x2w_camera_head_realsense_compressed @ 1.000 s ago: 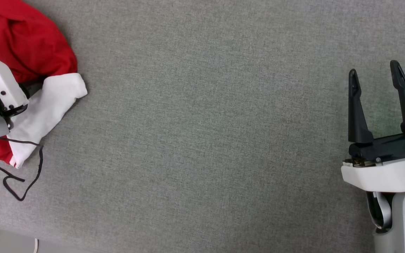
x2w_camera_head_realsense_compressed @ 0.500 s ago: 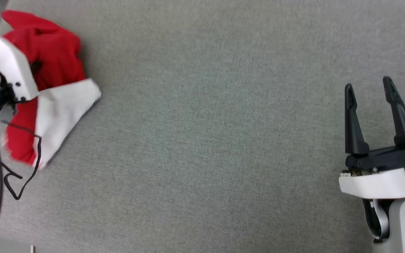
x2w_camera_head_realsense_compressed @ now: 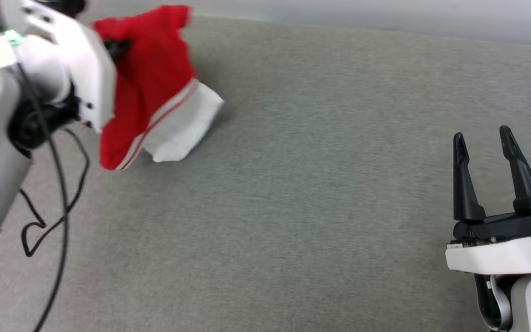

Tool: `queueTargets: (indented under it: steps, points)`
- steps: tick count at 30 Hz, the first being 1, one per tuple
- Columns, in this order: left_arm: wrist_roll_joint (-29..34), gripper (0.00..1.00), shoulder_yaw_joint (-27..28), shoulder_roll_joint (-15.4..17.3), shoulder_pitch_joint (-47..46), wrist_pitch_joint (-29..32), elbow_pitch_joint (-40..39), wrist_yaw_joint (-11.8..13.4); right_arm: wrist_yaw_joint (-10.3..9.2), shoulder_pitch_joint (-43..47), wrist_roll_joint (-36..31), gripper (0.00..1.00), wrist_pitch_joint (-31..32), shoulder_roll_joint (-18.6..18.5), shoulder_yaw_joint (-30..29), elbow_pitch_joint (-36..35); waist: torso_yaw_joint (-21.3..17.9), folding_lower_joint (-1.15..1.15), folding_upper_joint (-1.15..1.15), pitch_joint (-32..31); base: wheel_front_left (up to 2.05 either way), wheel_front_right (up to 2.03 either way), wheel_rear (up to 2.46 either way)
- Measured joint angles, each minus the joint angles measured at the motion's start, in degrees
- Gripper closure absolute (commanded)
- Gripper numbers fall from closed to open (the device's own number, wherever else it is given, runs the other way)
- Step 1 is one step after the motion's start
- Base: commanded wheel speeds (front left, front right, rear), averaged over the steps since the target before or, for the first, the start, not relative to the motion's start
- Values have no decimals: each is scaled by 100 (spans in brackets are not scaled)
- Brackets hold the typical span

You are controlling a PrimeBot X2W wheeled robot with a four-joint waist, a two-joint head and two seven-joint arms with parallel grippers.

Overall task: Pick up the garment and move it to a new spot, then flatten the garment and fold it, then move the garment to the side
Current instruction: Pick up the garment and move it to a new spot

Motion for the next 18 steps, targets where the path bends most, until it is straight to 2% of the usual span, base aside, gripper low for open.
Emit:
queueTargets:
  steps: [10,18]
  points:
    - [57,100,-1029,-392,-371,42,-1344,0,0,80,192,0,1,1,-129,1,-762,0,0,-114,0,0,0]
    - [45,100,-1783,-692,-774,-20,-2100,0,0,74,389,0,0,1,-212,20,-1311,0,1,-39,0,0,0]
